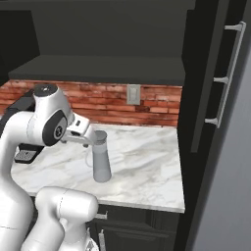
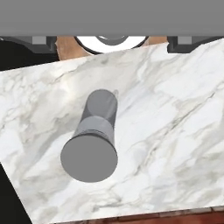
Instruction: There is a tray on the dining counter. Grab the cup, mug, and pitcher and place them on the tray. The pitcher may be placed next to the tray if it cannot fit the tray.
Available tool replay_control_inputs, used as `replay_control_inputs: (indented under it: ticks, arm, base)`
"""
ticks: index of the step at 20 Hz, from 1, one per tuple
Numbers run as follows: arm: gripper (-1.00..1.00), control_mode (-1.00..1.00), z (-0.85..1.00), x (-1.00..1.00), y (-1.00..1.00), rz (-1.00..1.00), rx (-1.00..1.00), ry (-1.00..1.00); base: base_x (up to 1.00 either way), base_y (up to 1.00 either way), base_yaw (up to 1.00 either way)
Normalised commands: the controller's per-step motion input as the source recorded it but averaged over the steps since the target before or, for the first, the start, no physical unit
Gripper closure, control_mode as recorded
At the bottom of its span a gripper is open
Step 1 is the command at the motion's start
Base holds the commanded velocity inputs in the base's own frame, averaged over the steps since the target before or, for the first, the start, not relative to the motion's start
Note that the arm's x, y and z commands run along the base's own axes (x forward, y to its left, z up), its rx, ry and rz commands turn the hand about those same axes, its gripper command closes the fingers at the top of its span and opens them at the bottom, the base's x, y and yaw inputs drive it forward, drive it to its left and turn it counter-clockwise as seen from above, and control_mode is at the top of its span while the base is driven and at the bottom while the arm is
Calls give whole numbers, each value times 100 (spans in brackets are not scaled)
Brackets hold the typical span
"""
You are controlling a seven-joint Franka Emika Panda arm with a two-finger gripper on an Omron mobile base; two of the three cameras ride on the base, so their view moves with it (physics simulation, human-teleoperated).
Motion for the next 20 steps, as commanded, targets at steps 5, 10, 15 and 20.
replay_control_inputs:
  ticks: [5, 10, 15, 20]
  arm:
    - [-100, -100, -42, 3, 1, -12, 0, 0]
    - [-100, -100, -25, 17, 6, -15, 0, 0]
    - [-100, -100, -5, 18, 0, -15, 2, 0]
    - [-100, -100, 0, 24, 0, -13, 5, 0]
  base:
    - [0, 0, 0]
    - [0, 0, 0]
    - [0, 0, 0]
    - [0, 0, 0]
